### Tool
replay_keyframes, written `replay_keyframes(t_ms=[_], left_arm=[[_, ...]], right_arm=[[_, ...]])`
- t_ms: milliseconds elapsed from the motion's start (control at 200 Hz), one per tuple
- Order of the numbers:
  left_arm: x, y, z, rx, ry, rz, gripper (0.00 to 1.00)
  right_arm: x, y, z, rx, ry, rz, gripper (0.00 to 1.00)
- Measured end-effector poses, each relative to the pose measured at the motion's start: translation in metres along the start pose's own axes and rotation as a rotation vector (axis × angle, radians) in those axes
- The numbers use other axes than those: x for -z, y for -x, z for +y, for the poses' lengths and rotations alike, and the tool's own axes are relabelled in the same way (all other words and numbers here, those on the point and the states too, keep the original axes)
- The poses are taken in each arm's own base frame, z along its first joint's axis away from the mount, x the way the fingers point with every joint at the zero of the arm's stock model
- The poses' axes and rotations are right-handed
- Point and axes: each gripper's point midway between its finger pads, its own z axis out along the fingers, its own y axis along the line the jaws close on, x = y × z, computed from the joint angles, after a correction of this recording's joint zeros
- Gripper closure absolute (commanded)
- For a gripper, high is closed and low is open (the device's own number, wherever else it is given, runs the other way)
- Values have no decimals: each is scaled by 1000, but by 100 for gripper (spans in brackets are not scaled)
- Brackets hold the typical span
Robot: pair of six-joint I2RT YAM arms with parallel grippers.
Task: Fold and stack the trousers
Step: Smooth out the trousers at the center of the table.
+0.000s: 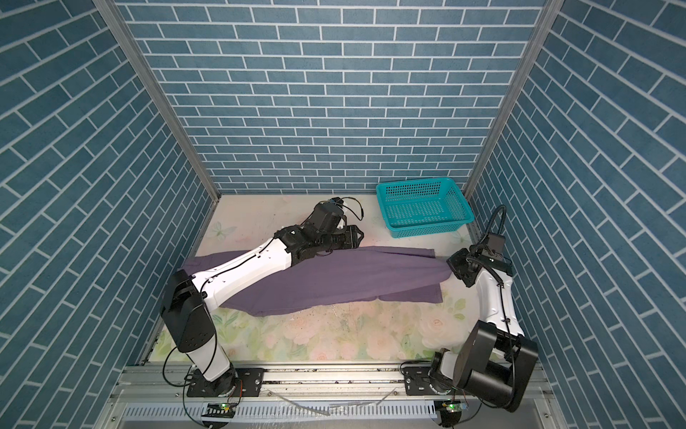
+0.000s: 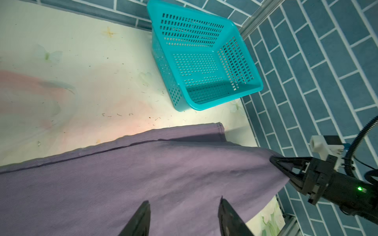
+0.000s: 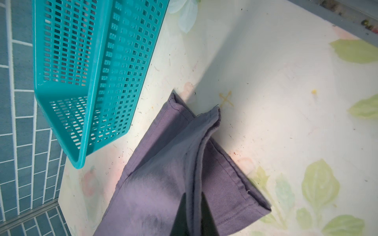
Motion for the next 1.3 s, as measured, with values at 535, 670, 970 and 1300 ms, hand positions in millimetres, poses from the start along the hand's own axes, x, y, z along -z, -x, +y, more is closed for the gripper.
replay_keyframes(t_ms=[535,670,970,1300], left_arm=[[-36,-53,31,47,41,153,49],[-39,-61,36,50,51,172,49],[-57,-70,39,53,55,212,52],[-84,-86,47,57,75,271,53]], right_arm=[[-43,-32,-80,-154,-157,118,43],[-41,-30,-82,-151,-165,100,52],[-36,-1,-47,1,-160,26,97],[-86,9,-9,254,-220,61,55]])
